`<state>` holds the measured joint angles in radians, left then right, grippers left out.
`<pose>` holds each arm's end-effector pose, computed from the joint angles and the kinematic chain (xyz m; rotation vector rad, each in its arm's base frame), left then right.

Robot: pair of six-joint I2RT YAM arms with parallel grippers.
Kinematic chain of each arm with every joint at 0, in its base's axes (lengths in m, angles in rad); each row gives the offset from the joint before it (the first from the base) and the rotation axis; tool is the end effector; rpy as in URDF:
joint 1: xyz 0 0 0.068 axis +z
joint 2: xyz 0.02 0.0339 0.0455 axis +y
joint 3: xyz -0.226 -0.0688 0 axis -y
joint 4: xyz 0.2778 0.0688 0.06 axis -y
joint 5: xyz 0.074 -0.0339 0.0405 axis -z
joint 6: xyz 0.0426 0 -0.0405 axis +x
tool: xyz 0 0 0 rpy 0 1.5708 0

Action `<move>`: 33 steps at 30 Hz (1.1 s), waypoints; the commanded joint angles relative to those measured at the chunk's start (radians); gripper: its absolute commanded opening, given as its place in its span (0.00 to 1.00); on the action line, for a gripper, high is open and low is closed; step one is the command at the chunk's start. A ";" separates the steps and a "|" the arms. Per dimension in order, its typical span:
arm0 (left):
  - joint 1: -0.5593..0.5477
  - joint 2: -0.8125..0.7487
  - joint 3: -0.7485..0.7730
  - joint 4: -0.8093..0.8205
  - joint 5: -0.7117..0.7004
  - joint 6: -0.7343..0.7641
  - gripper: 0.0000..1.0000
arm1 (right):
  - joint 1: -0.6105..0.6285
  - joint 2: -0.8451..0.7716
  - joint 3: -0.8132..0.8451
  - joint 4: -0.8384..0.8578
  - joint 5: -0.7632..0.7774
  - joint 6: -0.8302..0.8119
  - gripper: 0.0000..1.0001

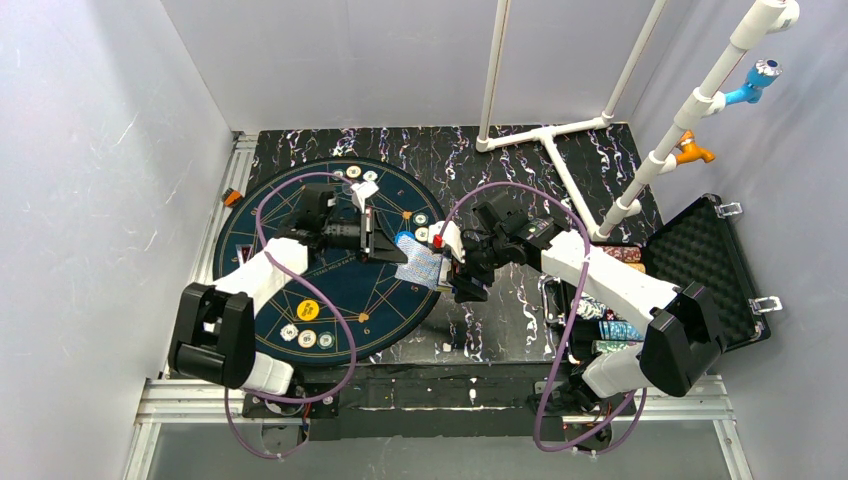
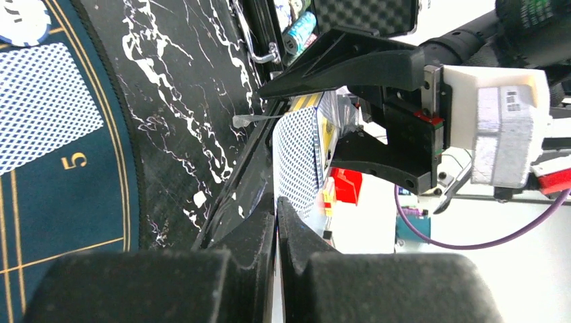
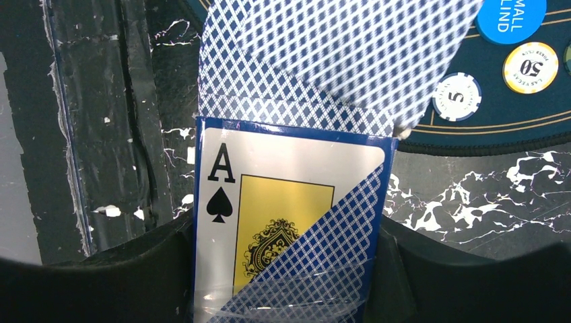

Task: Distribute texas hold em gaming equipment

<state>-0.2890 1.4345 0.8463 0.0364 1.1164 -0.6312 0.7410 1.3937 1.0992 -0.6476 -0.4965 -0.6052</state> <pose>0.3079 -0.1315 0.1846 0.3660 2.2038 -1.7034 0.2290 0.2370 0.2226 -1.6974 1.8027 0.6785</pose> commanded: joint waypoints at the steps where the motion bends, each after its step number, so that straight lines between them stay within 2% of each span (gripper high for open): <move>1: 0.050 -0.074 -0.016 -0.030 0.023 0.037 0.00 | 0.004 -0.036 0.023 0.049 -0.039 -0.001 0.01; 4: 0.102 -0.090 -0.007 -0.107 0.035 0.082 0.00 | 0.004 -0.036 0.018 0.049 -0.032 -0.002 0.01; 7: 0.183 -0.102 0.056 -0.320 0.043 0.274 0.00 | 0.004 -0.040 0.013 0.051 -0.026 -0.002 0.01; 9: 0.255 -0.071 0.134 -0.642 0.045 0.521 0.00 | 0.004 -0.038 0.018 0.050 -0.024 0.004 0.01; 12: 0.415 0.014 0.280 -1.127 0.019 1.081 0.00 | 0.004 -0.036 0.031 0.040 -0.028 0.007 0.01; 13: 0.497 0.044 0.313 -1.244 -0.004 1.261 0.00 | 0.004 -0.036 0.033 0.037 -0.030 0.008 0.01; 17: 0.729 0.164 0.404 -1.518 -0.133 1.626 0.00 | 0.004 -0.035 0.026 0.041 -0.034 0.010 0.01; 20: 0.872 0.213 0.433 -1.539 -0.234 1.730 0.00 | 0.004 -0.034 0.021 0.043 -0.035 0.009 0.01; 24: 0.972 0.233 0.426 -1.455 -0.332 1.775 0.00 | 0.004 -0.025 0.019 0.044 -0.043 0.009 0.01; 30: 1.012 0.288 0.399 -1.304 -0.382 1.765 0.00 | 0.004 -0.016 0.025 0.044 -0.044 0.014 0.01; 33: 1.015 0.335 0.401 -1.281 -0.391 1.814 0.00 | 0.004 -0.018 0.030 0.037 -0.041 0.012 0.01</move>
<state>0.7185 1.7180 1.2507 -1.2922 0.7589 1.0954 0.7410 1.3937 1.0988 -0.6460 -0.5018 -0.6006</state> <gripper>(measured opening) 0.008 0.733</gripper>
